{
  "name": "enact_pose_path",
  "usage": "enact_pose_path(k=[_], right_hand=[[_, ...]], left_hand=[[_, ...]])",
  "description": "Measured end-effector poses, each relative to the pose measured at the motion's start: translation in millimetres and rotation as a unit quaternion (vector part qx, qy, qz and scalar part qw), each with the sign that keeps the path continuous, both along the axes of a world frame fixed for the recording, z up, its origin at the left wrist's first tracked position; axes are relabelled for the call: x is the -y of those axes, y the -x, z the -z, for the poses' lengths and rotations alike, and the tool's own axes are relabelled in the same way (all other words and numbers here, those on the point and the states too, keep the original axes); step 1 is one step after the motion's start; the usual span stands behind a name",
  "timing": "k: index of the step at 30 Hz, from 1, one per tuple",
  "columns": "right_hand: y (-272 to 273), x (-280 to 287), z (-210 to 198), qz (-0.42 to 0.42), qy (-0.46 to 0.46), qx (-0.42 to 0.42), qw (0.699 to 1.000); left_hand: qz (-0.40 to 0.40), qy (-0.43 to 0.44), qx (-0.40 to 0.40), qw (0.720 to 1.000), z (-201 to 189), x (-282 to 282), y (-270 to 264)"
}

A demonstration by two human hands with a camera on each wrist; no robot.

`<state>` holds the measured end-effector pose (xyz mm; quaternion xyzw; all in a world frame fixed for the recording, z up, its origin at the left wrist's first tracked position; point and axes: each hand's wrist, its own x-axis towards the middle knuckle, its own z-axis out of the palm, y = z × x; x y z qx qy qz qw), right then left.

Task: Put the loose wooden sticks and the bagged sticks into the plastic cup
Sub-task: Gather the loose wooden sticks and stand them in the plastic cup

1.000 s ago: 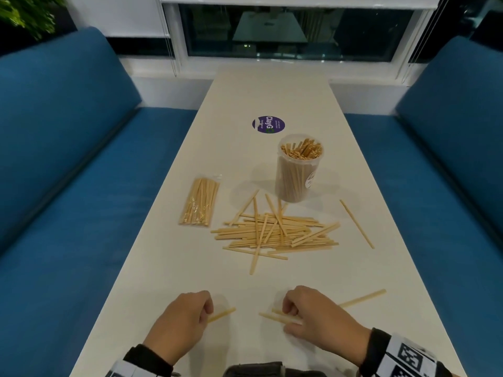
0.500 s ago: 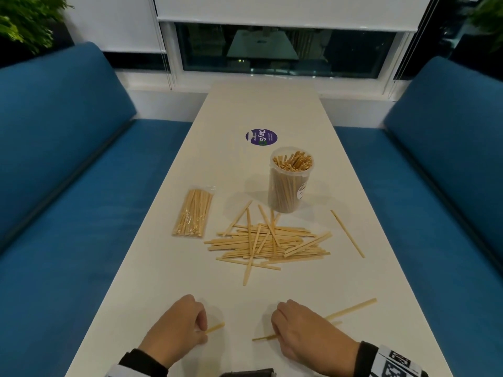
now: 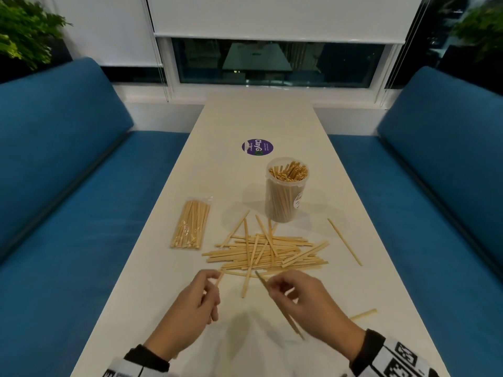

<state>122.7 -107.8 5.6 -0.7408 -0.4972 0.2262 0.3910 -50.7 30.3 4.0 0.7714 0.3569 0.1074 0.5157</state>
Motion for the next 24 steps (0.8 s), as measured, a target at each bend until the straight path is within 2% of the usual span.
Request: enact_pose_path(k=[3,5,7,9,12,14,16,17,19,21,24], right_hand=[[1.9,-15.8,-20.4,0.04,-0.044,-0.154,0.986],[6.0,-24.2,-28.9,0.035,-0.073,-0.222,0.972],[8.1,-29.3,-33.0,0.03,-0.096,-0.241,0.965],[7.4,-29.7,-33.7,0.023,-0.112,-0.252,0.961],[-2.1,-23.4,-29.7,0.036,-0.107,-0.273,0.955],[-14.3,-13.5,-23.3,0.041,-0.063,-0.198,0.977],[-31.6,3.7,-16.3,0.003,0.045,-0.038,0.998],[-40.8,13.9,-12.4,-0.039,0.121,0.063,0.99],[-58.2,33.7,-3.6,-0.107,0.251,0.216,0.937],[-68.3,47.7,3.1,-0.114,0.309,0.255,0.909],[-72.9,53.7,14.9,-0.113,0.301,0.263,0.91]], left_hand=[[-0.014,0.063,0.06,0.996,-11.2,1.9,-18.0],[0.017,0.038,0.064,0.997,-12.8,2.3,-29.3],[0.058,-0.007,0.046,0.997,-14.5,3.8,-38.1],[0.091,-0.014,0.034,0.995,-17.5,5.9,-44.5],[0.101,-0.021,0.038,0.994,-18.6,7.9,-48.0],[0.094,-0.023,0.049,0.994,-16.2,7.3,-47.4],[0.084,-0.013,0.055,0.995,-15.3,6.0,-45.2],[0.074,-0.002,0.061,0.995,-14.9,4.6,-44.0],[0.053,0.013,0.071,0.996,-12.7,0.6,-41.5],[0.034,0.005,0.064,0.997,-6.1,-4.8,-38.9],[0.018,0.037,0.043,0.998,1.1,-9.6,-41.0]])
